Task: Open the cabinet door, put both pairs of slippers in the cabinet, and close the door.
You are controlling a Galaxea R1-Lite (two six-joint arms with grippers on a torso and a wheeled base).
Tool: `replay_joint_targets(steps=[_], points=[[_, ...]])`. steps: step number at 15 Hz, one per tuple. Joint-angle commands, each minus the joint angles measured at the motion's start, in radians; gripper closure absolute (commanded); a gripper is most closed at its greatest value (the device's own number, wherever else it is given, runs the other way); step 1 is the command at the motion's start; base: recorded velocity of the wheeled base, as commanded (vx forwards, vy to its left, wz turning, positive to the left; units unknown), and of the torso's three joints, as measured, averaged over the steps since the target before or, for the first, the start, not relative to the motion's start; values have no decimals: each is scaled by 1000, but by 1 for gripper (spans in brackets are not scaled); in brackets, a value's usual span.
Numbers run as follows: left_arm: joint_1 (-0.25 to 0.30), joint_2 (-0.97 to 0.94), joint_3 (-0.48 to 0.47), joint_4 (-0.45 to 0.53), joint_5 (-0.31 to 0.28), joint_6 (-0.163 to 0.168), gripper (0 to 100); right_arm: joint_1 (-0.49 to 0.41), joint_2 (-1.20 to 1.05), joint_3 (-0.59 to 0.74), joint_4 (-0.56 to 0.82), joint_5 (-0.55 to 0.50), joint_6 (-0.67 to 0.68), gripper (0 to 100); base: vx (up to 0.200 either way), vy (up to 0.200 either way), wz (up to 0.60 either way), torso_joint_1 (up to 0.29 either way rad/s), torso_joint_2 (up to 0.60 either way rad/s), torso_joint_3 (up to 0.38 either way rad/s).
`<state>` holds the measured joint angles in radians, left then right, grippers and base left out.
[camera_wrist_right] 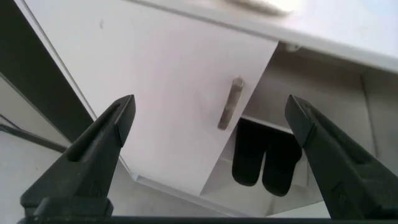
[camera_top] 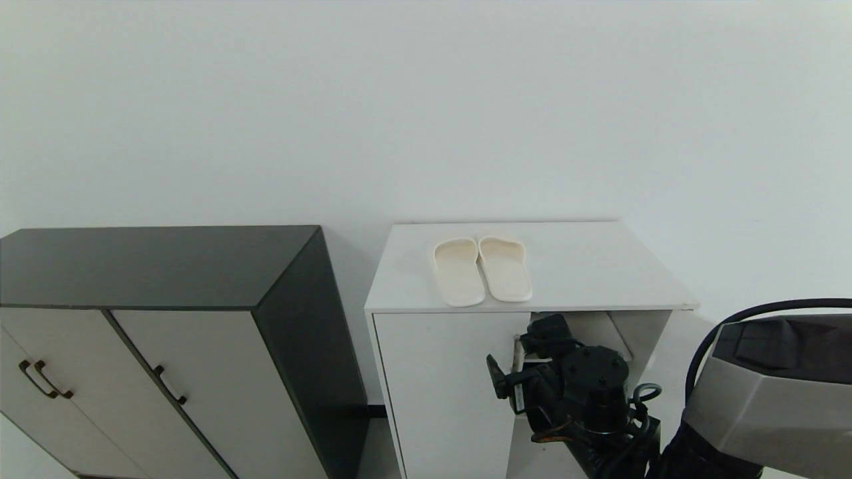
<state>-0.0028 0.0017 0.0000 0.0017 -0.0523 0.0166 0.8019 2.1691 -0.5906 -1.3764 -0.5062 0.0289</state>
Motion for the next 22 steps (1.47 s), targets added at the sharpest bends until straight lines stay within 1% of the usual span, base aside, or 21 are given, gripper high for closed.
replay_joint_targets(steps=[1, 3, 5, 6, 9, 11, 12, 13, 15, 16, 18, 19, 21, 22], points=[[0, 1, 0, 0, 0, 0, 100, 0, 15, 0, -9, -2, -9, 0, 0, 0, 0, 183, -437, -232], [0, 1, 0, 0, 0, 0, 100, 0, 40, 0, -49, 0, -18, 0, 0, 0, 0, 180, -391, -212], [0, 1, 0, 0, 0, 0, 100, -7, 92, 2, -168, 0, -66, 0, 0, 0, 0, 95, -210, -107], [0, 1, 0, 0, 0, 0, 100, -12, 104, 3, -194, 0, -81, 0, 0, 0, 0, 0, 0, 0], [0, 1, 0, 0, 0, 0, 100, -15, 113, 8, -194, 11, -115, 0, 0, 0, 0, 0, 0, 0], [0, 1, 0, 0, 0, 0, 100, -17, 95, -18, -194, 11, -141, 0, 0, 0, 0, 0, 0, 0], [0, 1, 0, 0, 2, 0, 100, -17, 74, -38, -171, 11, -141, 0, 0, 0, 0, 0, 0, 0], [0, 1, 0, 0, 0, 0, 100, -9, -8, -100, -3, 11, -113, 0, 0, 0, 0, 0, 0, 0], [0, 1, 0, 0, 0, 0, 100, 0, -106, -170, 203, 8, -24, 0, 0, 0, 0, 0, 0, 0], [0, 1, 0, 0, 0, 0, 100, 14, -183, -210, 378, 6, 62, 0, 0, 0, 0, 0, 0, 0], [0, 0, 0, 0, 0, 2, 100, 46, -267, -276, 599, 5, 187, 0, 0, 0, 0, 0, 0, 0], [0, 1, 0, 0, 0, 2, 100, 59, -302, -308, 709, 1, 224, 0, 0, 0, 0, 0, 0, 0], [0, 1, 0, 0, 0, 2, 100, 83, -324, -354, 813, -6, 312, 0, 0, 0, 0, 0, 0, 0], [0, 0, 0, 0, 0, 2, 100, 83, -318, -354, 813, -15, 316, 0, 0, 0, 0, 0, 0, 0]])
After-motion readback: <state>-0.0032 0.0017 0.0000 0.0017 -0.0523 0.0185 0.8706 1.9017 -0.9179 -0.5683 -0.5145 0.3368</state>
